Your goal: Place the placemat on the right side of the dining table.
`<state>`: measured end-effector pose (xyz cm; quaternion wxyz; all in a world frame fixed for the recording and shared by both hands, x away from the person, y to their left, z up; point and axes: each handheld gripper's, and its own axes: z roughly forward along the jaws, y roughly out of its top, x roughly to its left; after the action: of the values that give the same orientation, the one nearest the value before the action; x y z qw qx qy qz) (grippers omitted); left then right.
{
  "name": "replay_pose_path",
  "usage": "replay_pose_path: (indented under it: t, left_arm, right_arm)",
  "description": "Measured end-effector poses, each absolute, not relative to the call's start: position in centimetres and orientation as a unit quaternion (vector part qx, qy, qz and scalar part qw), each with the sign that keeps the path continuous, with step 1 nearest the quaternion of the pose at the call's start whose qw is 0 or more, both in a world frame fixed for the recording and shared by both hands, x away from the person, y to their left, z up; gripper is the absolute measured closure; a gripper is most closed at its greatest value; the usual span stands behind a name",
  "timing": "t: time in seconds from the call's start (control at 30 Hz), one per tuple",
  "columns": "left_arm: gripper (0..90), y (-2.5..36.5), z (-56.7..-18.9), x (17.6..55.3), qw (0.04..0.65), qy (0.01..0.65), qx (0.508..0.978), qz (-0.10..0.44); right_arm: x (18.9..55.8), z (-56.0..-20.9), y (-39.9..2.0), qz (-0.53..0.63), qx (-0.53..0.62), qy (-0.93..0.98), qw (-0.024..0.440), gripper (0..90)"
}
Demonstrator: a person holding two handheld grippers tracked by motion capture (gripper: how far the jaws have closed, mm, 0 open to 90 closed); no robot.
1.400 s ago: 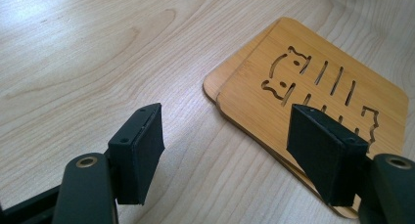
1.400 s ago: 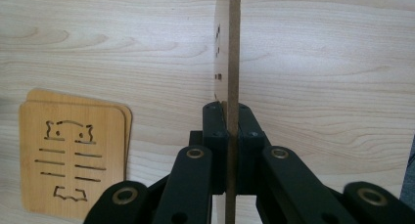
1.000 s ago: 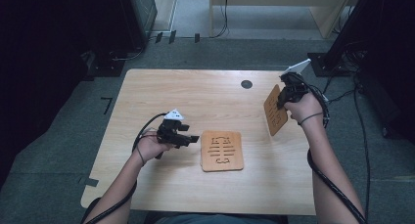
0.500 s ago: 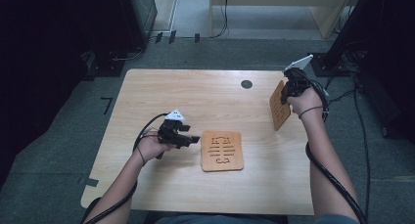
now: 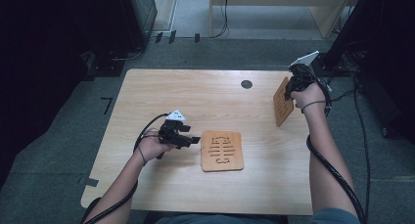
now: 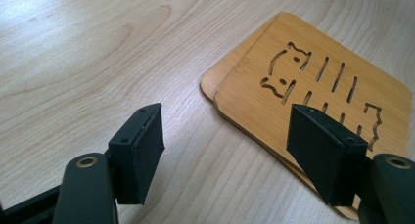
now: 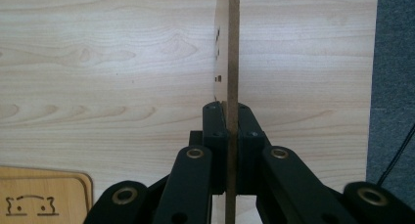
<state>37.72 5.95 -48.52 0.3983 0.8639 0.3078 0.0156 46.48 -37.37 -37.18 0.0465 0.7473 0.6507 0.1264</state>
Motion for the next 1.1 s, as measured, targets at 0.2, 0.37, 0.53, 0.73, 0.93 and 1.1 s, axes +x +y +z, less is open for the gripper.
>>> replay_pose_path:
  t: [0.2, 0.37, 0.53, 0.73, 0.93, 1.1]
  left_arm:
    - [28.9, 6.0, -48.5, 37.7, 0.397, 0.306, 0.865, 0.016]
    - [28.9, 6.0, -48.5, 37.7, 0.397, 0.307, 0.865, 0.015]
    - [28.9, 6.1, -48.6, 37.7, 0.396, 0.306, 0.865, 0.014]
    - [28.9, 6.0, -48.6, 37.7, 0.397, 0.306, 0.865, 0.014]
    - [28.9, 6.1, -48.7, 37.7, 0.395, 0.307, 0.866, 0.013]
    - [28.9, 6.0, -48.7, 37.7, 0.394, 0.307, 0.866, 0.013]
  right_arm:
    - [47.0, -37.4, -37.3, 0.136, 0.749, 0.647, 0.037, 87.5]
    - [47.6, -37.5, -37.5, 0.137, 0.755, 0.641, 0.038, 87.4]
    - [48.0, -37.5, -37.9, 0.145, 0.760, 0.633, 0.030, 87.3]
    - [48.6, -37.5, -37.8, 0.141, 0.759, 0.635, 0.035, 87.3]
    - [48.9, -38.0, -38.1, 0.149, 0.765, 0.625, 0.031, 87.4]
    - [48.8, -38.0, -38.1, 0.145, 0.761, 0.631, 0.040, 85.9]
